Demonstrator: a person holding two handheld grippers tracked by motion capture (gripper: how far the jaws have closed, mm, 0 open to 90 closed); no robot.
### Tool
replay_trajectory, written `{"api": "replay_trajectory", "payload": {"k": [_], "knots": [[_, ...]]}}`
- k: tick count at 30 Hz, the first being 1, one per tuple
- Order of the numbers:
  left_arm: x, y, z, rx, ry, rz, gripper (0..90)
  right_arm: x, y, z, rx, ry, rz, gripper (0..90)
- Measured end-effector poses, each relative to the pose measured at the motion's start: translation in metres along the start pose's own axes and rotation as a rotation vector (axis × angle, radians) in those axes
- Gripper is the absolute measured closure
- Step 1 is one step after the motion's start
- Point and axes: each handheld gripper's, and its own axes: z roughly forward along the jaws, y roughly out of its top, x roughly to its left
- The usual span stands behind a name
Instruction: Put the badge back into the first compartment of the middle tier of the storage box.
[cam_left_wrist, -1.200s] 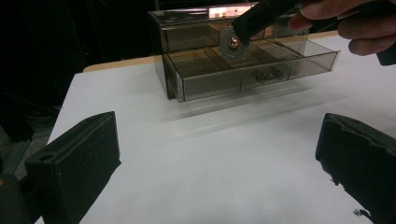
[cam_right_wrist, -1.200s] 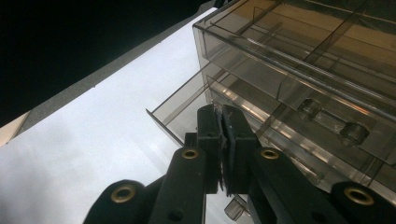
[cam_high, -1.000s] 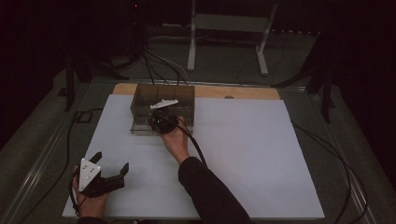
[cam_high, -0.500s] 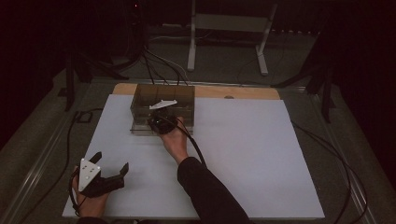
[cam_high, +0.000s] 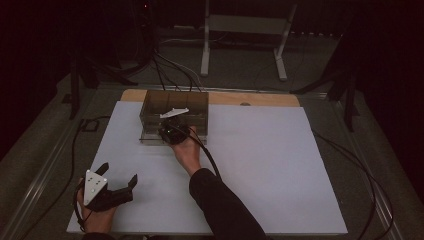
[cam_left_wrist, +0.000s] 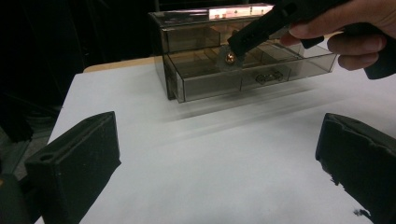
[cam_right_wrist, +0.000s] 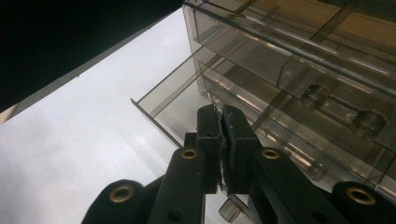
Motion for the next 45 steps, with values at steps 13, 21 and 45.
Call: {"api": "replay_trajectory", "payload": {"k": [13, 21, 45], "knots": [[-0.001, 0.0, 0.001, 0.006, -0.001, 0.008, 0.5, 0.001, 0.003, -0.011, -0.018, 0.0, -0.026, 54.1], [-0.002, 0.0, 0.003, 0.008, -0.001, 0.011, 0.5, 0.003, 0.004, -0.023, -0.01, -0.046, -0.057, 18.4], [-0.003, 0.0, 0.003, 0.011, 0.001, 0.013, 0.6, -0.045, -0.042, -0.107, -0.036, -0.102, 0.03, 0.0]]}}
